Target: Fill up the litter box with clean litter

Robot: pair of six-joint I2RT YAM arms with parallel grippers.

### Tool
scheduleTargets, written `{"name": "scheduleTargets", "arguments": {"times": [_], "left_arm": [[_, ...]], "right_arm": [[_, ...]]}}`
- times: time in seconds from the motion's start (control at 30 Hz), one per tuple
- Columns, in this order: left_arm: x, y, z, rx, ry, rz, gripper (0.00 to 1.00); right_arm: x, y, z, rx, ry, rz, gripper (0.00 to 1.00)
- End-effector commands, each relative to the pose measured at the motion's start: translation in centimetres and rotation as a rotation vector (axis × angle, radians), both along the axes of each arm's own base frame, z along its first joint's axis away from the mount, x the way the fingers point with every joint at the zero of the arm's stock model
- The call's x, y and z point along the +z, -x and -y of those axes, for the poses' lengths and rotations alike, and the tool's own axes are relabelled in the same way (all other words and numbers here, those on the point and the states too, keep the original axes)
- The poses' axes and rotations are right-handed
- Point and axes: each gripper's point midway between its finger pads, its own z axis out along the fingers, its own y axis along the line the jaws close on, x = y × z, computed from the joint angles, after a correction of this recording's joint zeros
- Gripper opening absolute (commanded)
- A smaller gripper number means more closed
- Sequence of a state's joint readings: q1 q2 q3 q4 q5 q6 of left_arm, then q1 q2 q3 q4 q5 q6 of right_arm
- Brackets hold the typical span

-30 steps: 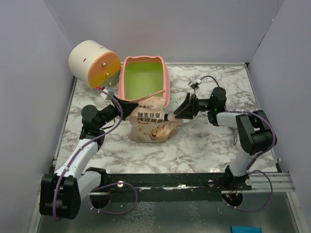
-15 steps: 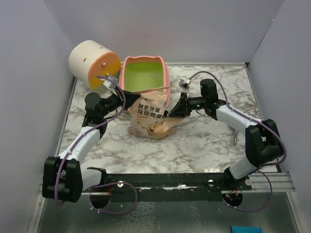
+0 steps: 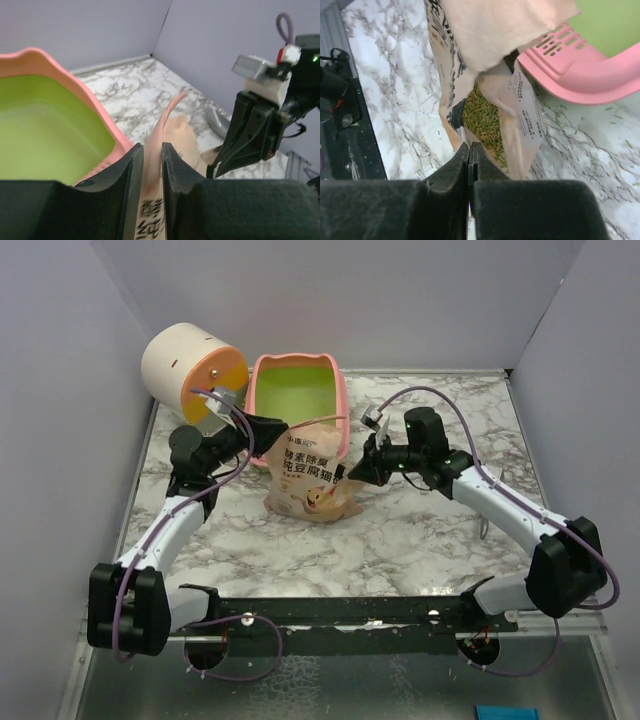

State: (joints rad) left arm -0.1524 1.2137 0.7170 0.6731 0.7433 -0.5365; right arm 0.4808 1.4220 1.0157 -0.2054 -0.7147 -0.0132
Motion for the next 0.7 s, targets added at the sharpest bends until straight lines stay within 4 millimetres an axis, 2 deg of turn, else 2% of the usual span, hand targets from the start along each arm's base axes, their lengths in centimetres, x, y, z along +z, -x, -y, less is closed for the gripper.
{"name": "scheduleTargets", "arguments": {"times": [0.0,0.1,0.23,0.33,0.5,0.57,0.67], "left_arm": [[7.8,4.0,-0.4,-0.024,0.061,0.294,0.35],[5.9,5.6,0.0,-0.08,0.03,0.246,0.6],[3.0,6.6,0.1,-0.115,-0.073,0.159,0.7],[1.7,6.0,-0.8,-0.071,-0.215,0.107,0.82],[2.4,3.3,-2.9,0.037,-0.436,0.089,0.82],[3.4,2.5,-3.0,0.049,-0.47,0.113,0.82],[4.9,2.5,-2.3,-0.006,-0.494,0.182,0.82]], "right_arm": [[2.8,-1.3,1.7,-0.185,0.085,0.156,0.01],[3.1,-0.9,1.6,-0.205,0.124,0.199,0.01],[2.3,-0.1,1.1,-0.194,0.176,0.199,0.01],[1.3,0.7,0.8,-0.181,0.207,0.18,0.01],[-0.8,2.4,0.6,-0.147,0.235,0.126,0.01],[-1.2,3.1,0.6,-0.134,0.244,0.109,0.01],[-1.4,4.1,0.7,-0.115,0.242,0.099,0.01]]}}
